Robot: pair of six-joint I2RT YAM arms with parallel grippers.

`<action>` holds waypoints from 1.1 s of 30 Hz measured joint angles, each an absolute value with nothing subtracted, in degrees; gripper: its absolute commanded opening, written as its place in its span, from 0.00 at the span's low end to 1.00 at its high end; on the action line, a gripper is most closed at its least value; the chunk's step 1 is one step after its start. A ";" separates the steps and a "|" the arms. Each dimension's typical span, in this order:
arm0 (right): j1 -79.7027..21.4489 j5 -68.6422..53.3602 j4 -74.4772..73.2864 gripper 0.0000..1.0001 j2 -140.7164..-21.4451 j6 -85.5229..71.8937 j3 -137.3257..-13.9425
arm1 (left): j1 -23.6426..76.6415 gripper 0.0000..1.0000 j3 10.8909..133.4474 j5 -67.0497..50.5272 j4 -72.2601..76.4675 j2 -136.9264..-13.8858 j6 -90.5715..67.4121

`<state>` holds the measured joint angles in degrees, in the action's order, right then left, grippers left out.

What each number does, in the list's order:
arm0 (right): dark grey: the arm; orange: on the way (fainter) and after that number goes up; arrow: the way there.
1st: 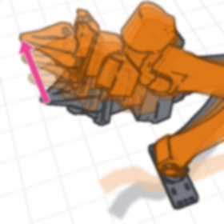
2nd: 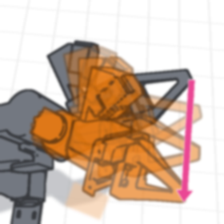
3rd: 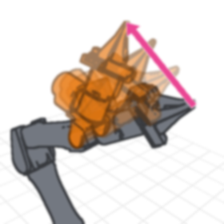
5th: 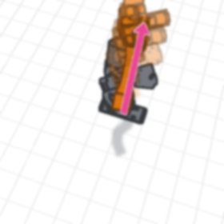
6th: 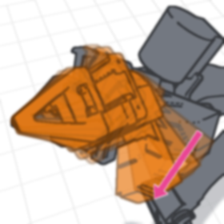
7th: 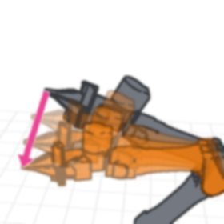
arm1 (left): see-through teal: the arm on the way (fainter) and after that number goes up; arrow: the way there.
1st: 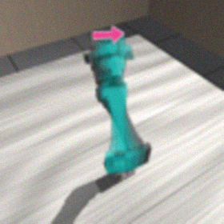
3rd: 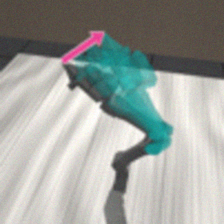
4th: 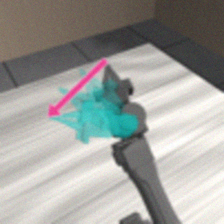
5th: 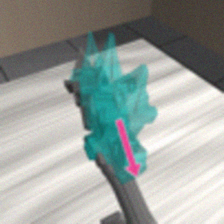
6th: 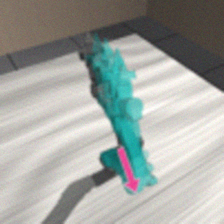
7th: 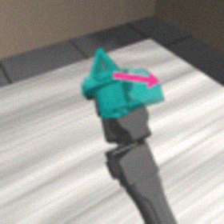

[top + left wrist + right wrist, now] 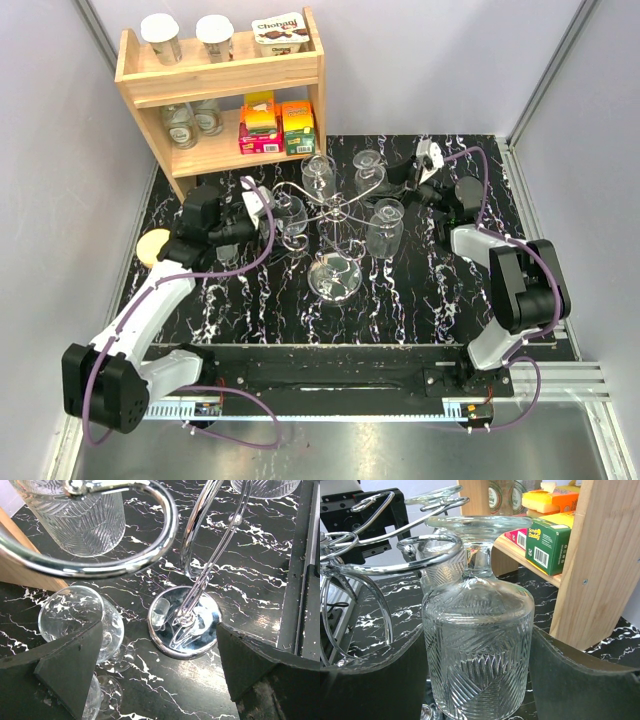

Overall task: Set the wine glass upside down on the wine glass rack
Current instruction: Turn the wine glass upside down at the wine rack.

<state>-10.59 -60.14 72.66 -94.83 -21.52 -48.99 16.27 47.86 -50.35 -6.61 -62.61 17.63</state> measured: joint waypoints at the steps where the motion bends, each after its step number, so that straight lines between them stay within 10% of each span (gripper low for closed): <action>1: -10.66 -60.53 72.66 0.00 -95.04 -21.65 -49.41 | 16.01 0.99 47.86 -50.35 -6.70 -62.61 17.54; 33: -12.49 -67.05 72.62 0.00 -96.47 -26.00 -54.15 | 12.53 0.99 49.78 -50.11 -5.85 -62.63 13.41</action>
